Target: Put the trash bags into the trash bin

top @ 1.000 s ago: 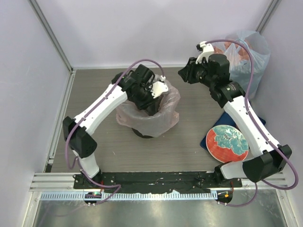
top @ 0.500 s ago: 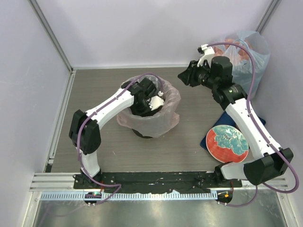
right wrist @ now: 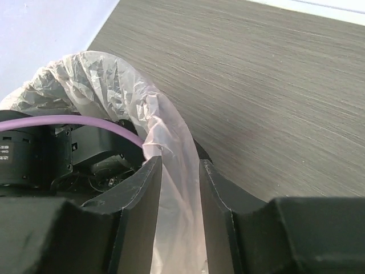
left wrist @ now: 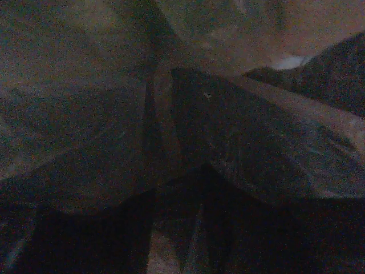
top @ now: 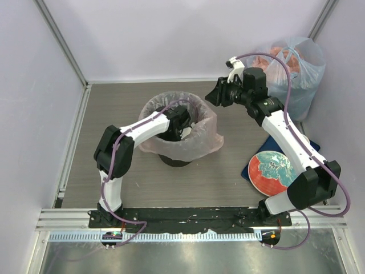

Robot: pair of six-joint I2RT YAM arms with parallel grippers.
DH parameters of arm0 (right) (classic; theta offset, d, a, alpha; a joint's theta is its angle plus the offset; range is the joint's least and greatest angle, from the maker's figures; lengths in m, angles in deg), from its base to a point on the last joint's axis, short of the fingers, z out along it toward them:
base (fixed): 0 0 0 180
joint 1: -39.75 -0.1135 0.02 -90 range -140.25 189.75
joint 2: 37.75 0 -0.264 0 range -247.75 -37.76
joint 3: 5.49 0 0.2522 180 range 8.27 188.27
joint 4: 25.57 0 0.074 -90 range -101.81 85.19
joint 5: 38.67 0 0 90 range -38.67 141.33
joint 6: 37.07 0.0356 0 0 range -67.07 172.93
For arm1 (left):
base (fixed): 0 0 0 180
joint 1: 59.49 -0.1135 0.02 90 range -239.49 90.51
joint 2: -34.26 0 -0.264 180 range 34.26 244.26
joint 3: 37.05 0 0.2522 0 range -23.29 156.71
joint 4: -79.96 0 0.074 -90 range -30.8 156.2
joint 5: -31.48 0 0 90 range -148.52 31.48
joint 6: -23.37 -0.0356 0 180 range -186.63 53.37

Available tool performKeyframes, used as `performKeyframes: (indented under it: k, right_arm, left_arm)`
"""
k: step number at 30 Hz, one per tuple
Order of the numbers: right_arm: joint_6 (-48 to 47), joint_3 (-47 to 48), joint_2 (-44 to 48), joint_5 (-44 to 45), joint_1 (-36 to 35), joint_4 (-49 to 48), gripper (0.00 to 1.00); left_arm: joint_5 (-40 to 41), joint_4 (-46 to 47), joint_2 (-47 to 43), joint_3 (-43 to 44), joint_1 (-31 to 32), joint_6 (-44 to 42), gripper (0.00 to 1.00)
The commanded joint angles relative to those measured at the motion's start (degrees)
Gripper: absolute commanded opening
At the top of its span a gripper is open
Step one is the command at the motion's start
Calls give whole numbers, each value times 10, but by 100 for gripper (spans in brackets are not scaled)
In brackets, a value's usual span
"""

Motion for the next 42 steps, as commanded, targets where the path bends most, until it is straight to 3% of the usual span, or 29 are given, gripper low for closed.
performKeyframes:
  k: [1,2,8,17,23,27,30,33,38,41,42]
  right_arm:
    - [2,11,-3,-17,2,-36,40]
    - [4,13,-4,-21,2,-37,40]
    - [11,27,-15,-34,1,-42,44]
    - [-2,52,-37,-40,-16,-22,53]
    - [-54,57,-41,-23,-45,8,52]
    - [-109,64,-43,14,-68,38,45]
    - [-145,67,-43,68,-88,52,34]
    - [-171,65,-47,113,-103,60,31]
    - [-179,66,-56,117,-107,75,29]
    - [-181,63,-57,120,-107,76,13]
    - [-182,64,-58,122,-107,76,2]
  left_arm:
    - [-13,27,22,-25,-5,-21,45]
    - [-24,27,26,-26,-6,-22,54]
    - [-58,15,52,-21,-6,-37,79]
    - [-72,19,69,-34,-6,-50,95]
    - [-59,27,53,-29,-9,-43,95]
    - [-51,21,37,-24,-9,-43,94]
    - [-45,26,28,-34,-9,-46,93]
    - [-44,29,22,-39,-9,-48,92]
    - [-42,34,6,-37,-9,-50,92]
    - [-41,43,-9,-40,-9,-50,92]
    - [-41,46,-15,-41,-9,-50,92]
